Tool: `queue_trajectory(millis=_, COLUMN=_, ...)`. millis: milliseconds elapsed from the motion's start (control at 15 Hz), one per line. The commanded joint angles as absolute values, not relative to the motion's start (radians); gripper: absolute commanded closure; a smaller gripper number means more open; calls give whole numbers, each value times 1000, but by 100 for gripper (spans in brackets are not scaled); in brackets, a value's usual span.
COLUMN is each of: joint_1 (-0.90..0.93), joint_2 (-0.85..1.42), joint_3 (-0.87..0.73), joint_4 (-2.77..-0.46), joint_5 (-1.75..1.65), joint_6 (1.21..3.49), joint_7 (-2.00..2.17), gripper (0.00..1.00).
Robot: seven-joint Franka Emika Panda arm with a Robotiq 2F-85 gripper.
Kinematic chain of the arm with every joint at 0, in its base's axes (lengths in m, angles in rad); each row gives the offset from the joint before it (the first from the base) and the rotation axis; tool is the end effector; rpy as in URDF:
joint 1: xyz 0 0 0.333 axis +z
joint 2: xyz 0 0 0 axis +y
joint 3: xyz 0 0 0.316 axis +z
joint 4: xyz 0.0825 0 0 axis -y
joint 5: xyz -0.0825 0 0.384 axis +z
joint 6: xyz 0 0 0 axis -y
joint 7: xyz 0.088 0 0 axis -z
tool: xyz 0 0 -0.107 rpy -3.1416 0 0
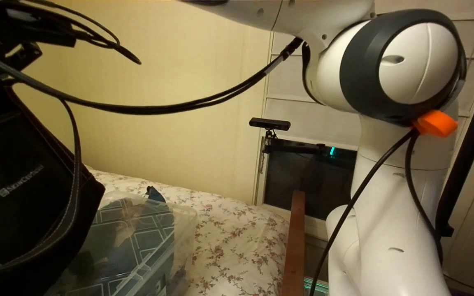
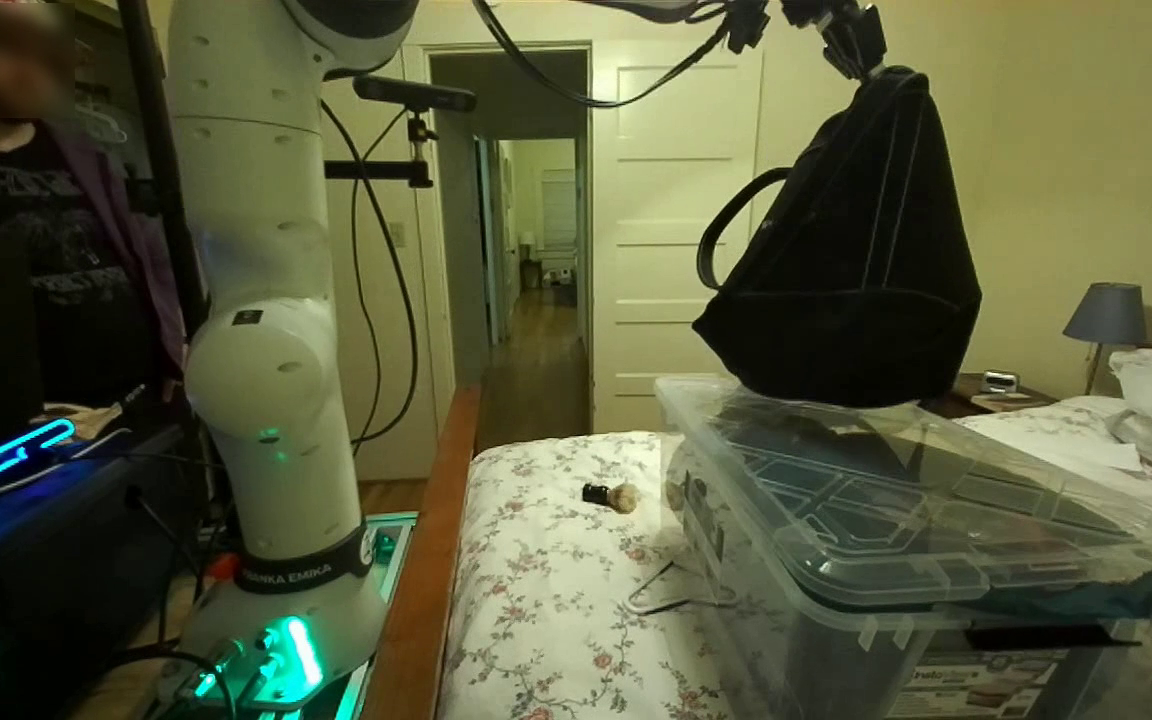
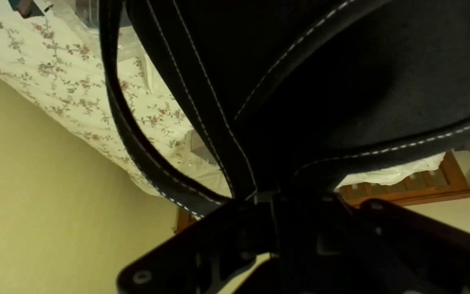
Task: Place the bowl in the shopping bag and then place the bag on the tote
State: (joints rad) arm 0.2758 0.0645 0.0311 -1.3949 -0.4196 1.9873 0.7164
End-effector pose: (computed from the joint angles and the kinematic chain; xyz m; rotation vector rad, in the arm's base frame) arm 0.5841 0.1576 0.7249 2.8290 -0.4902 0.9810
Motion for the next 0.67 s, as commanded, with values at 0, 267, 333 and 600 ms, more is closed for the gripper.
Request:
queue_trajectory(millis=0, joint_1=274, joint_2=-64, joint_3=24, joint_4=-1643, joint_5=-514, joint_6=2091, joint_7=765, gripper=99)
queue_trajectory(millis=267, joint_1=211, joint_2=-171, joint_3=79, joint_4=-1836, joint_5=-545, joint_6=2079, joint_7=788, gripper=99)
queue_trajectory(millis=333, joint_1=196, joint_2=-200, joint_3=92, joint_4=-1885, joint_5=-555, joint_6=2074, joint_7=793, gripper=99)
queue_trajectory(millis=600, joint_1=151, joint_2=-319, joint_3=131, joint_4=-2088, joint_5=-494, joint_6=2011, joint_7=746, gripper=99)
